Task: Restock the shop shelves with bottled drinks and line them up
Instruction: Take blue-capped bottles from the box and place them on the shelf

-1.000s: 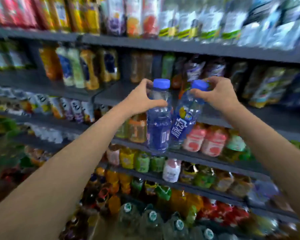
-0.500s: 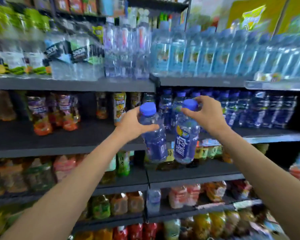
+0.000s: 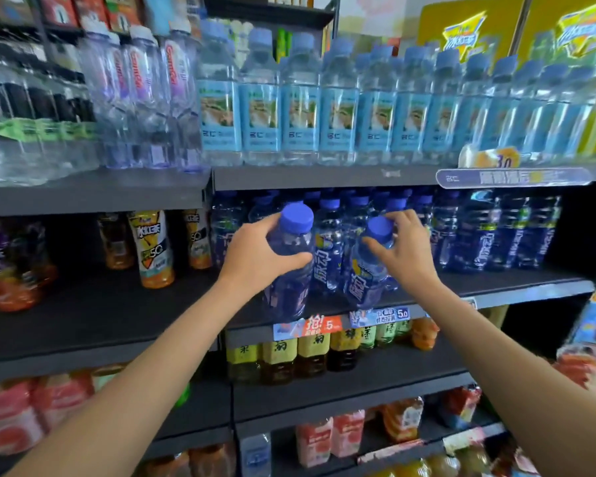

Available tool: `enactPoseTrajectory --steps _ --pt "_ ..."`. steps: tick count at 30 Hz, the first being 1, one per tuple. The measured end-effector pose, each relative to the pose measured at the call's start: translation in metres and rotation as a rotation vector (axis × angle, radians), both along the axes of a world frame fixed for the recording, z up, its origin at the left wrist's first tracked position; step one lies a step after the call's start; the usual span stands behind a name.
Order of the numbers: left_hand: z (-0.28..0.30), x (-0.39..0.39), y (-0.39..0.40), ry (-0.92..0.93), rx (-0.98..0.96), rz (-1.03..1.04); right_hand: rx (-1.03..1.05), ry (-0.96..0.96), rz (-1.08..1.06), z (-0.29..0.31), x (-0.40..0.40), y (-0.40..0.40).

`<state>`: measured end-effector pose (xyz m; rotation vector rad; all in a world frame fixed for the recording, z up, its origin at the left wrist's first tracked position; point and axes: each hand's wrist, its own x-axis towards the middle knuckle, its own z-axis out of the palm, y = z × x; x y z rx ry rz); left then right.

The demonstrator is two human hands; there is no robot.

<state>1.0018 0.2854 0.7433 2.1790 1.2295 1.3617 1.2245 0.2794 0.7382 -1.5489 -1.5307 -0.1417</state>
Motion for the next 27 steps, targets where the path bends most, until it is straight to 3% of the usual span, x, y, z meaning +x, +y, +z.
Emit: enactPoseTrajectory --steps 6,16,22,27 --pt "0.007 0.049 0.025 -0.011 -0.005 -0.069 0.105 0.054 -0.096 0.016 0.051 0.009" --pt "0.002 0.154 0.037 -0.015 0.015 -0.085 0.082 -0.079 -0.093 -0.011 0.169 0.022" --pt "-0.002 0.227 0.037 -0.070 -0.003 0.078 0.045 0.185 0.063 -0.017 0.231 0.064" --pt "-0.005 0.266 0.029 -0.126 -0.035 0.202 -0.262 0.322 0.236 -0.034 0.245 0.104"
